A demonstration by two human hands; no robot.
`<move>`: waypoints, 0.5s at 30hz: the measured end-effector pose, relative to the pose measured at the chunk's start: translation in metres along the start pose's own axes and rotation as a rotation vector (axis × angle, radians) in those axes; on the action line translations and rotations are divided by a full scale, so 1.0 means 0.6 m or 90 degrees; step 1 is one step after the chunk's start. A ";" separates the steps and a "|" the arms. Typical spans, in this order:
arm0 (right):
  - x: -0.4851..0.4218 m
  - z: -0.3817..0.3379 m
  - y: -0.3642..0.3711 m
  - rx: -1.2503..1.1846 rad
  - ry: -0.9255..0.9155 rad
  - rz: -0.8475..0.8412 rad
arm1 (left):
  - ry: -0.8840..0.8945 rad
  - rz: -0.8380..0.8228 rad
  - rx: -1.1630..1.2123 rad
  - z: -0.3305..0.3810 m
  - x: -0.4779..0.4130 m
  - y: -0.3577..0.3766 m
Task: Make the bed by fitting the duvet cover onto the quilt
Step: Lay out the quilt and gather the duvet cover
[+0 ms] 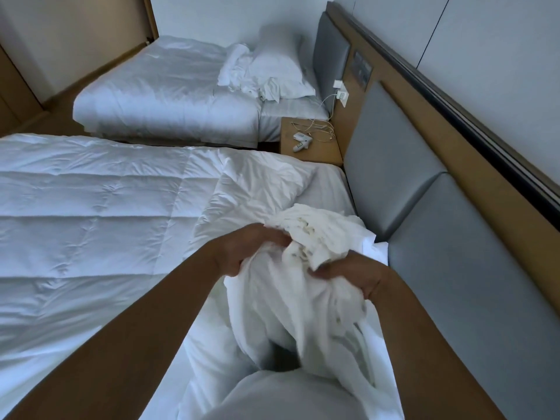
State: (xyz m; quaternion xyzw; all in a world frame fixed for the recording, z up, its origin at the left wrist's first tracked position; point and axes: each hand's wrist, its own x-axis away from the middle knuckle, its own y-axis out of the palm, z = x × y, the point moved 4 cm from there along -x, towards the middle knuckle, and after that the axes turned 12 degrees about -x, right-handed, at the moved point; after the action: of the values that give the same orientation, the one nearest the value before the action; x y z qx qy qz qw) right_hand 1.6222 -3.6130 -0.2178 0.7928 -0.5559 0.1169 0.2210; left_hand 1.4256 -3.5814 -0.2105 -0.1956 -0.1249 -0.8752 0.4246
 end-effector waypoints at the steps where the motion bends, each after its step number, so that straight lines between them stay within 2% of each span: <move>1: -0.003 -0.008 -0.008 -0.063 -0.050 0.015 | -0.031 -0.057 -0.026 -0.010 0.009 0.003; 3: -0.011 -0.019 -0.011 -0.162 -0.087 0.013 | -0.065 -0.169 -0.121 -0.026 0.022 0.017; 5: -0.021 -0.029 0.005 -0.181 -0.093 0.014 | -0.075 -0.224 -0.164 -0.033 0.026 0.036; 7: -0.036 -0.030 0.019 -0.159 -0.105 0.036 | -0.070 -0.201 -0.134 -0.030 0.025 0.041; 10: -0.035 -0.027 0.021 -0.116 -0.095 0.102 | -0.075 -0.114 -0.072 -0.034 0.015 0.018; 13: -0.025 -0.001 0.014 -0.091 0.004 0.056 | -0.032 -0.095 -0.020 -0.027 0.011 -0.003; 15: -0.021 0.020 0.014 0.011 0.079 0.040 | 0.012 -0.060 0.001 -0.015 0.008 -0.020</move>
State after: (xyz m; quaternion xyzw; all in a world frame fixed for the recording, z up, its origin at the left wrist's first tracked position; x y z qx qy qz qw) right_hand 1.6090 -3.6107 -0.2321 0.7678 -0.5648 0.1777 0.2446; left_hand 1.4111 -3.5811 -0.2170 -0.1807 -0.1303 -0.8961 0.3838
